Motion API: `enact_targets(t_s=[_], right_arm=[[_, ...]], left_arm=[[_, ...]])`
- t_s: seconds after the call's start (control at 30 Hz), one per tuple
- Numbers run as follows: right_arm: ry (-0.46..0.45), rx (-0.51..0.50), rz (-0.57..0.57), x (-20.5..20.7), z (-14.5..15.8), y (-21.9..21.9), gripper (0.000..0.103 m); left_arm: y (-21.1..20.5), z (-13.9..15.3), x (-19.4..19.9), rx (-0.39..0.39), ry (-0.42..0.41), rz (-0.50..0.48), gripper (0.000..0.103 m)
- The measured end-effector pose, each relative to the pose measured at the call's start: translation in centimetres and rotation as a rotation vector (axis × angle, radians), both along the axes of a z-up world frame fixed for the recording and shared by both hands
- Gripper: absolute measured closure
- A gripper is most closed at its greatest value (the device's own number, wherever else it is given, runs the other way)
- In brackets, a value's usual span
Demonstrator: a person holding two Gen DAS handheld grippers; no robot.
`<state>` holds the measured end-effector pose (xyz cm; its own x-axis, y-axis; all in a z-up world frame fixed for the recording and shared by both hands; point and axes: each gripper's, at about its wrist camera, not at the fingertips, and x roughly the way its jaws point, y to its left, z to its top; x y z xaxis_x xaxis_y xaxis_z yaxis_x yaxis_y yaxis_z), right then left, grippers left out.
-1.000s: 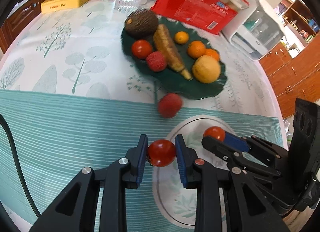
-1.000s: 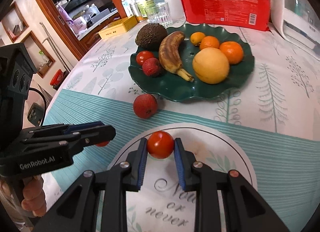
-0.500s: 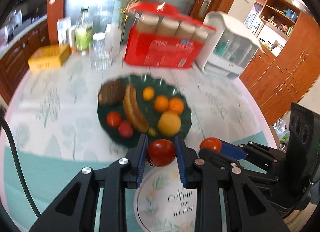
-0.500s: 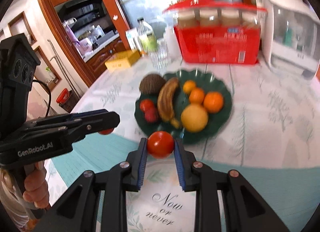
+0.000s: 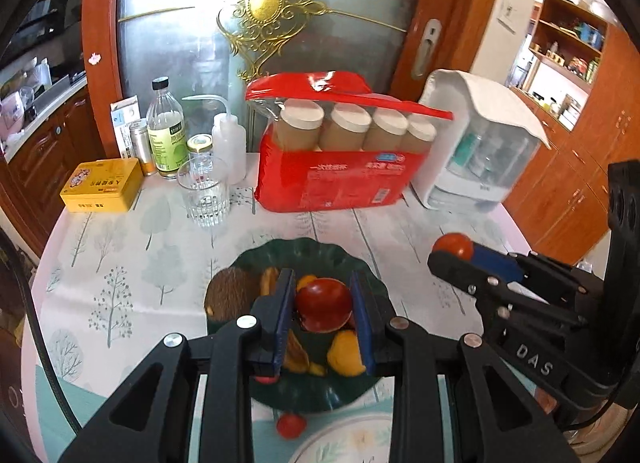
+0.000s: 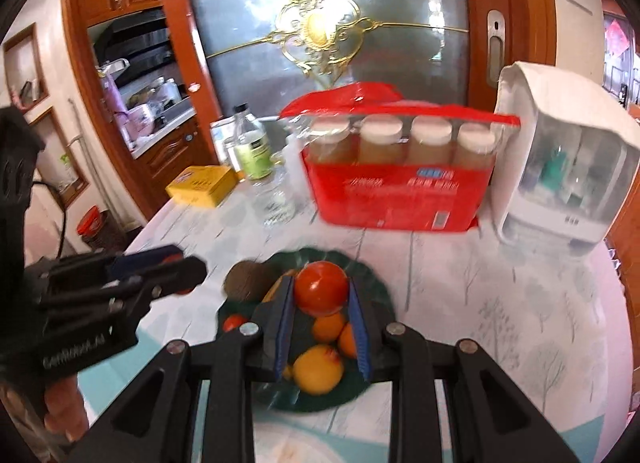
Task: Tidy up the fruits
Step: 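Carry both cherry tomatoes onto the green plate and open both tools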
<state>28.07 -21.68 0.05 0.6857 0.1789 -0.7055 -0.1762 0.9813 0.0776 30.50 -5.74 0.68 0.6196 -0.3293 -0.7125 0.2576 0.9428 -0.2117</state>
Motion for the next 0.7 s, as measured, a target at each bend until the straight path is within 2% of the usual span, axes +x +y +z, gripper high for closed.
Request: enact_targets(t_s=[0.17, 0.33, 0.53, 0.7], right_arm=[[0.038, -0.002, -0.029, 3.7, -2.2, -0.5, 0.076], [0.133, 0.000, -0.055, 6.1, -6.4, -1.0, 0.076], [0.203, -0.008, -0.068, 7.0, -10.3, -1.3, 0.076], [0.247, -0.010, -0.071, 7.6, -12.4, -1.5, 0.076]], left_arm=[[-0.7, -3.0, 3.1, 0.011, 0.056, 0.019, 0.076], [-1.6, -7.3, 4.9, 0.022, 0.138, 0.011, 0.076], [-2.9, -10.9, 6.0, 0.063, 0.195, -0.016, 0.076], [-3.4, -12.1, 6.4, 0.082, 0.214, -0.029, 0.076]])
